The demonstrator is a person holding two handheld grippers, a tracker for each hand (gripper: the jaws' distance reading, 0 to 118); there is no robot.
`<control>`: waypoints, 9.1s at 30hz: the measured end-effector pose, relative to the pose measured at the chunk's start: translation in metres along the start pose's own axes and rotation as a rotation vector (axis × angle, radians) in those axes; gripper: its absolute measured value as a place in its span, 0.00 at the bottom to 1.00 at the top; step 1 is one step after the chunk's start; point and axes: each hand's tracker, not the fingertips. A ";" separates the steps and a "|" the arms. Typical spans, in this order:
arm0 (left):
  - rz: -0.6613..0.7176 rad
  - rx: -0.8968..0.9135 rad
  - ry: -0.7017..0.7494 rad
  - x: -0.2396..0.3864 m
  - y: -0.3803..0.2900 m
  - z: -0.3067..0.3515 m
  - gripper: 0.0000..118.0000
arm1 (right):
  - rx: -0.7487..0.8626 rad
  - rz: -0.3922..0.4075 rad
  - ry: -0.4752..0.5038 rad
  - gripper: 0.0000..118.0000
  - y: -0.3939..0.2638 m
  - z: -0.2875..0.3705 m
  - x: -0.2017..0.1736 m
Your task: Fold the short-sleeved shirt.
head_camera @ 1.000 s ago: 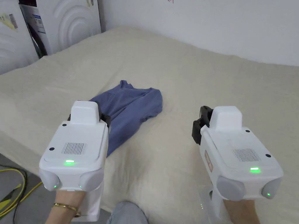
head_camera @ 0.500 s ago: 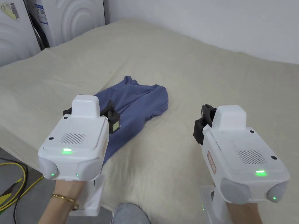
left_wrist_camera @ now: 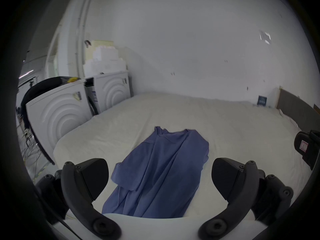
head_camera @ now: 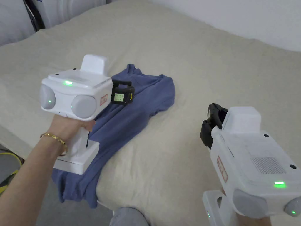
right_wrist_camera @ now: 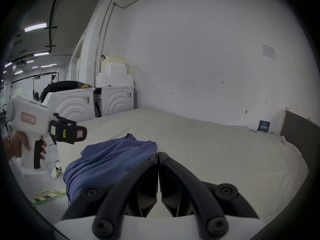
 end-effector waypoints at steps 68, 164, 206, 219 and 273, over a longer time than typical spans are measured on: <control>0.102 0.059 -0.277 0.078 0.219 0.067 0.00 | 0.103 -0.103 -0.205 0.00 0.019 0.135 0.078; -0.028 0.304 -0.189 0.232 -0.080 0.123 0.00 | 0.051 -0.203 -0.552 0.00 -0.059 0.239 0.178; 0.024 0.215 -0.151 0.222 -0.058 0.053 0.00 | -1.025 -0.207 -0.238 0.79 -0.065 -0.083 0.330; 0.033 0.163 -0.160 0.230 -0.063 0.040 0.00 | -1.095 -0.209 -0.185 0.05 -0.089 -0.081 0.335; -0.072 -0.899 -0.119 0.163 -0.033 -0.157 0.25 | -0.730 -0.276 -0.207 0.05 -0.035 0.006 0.298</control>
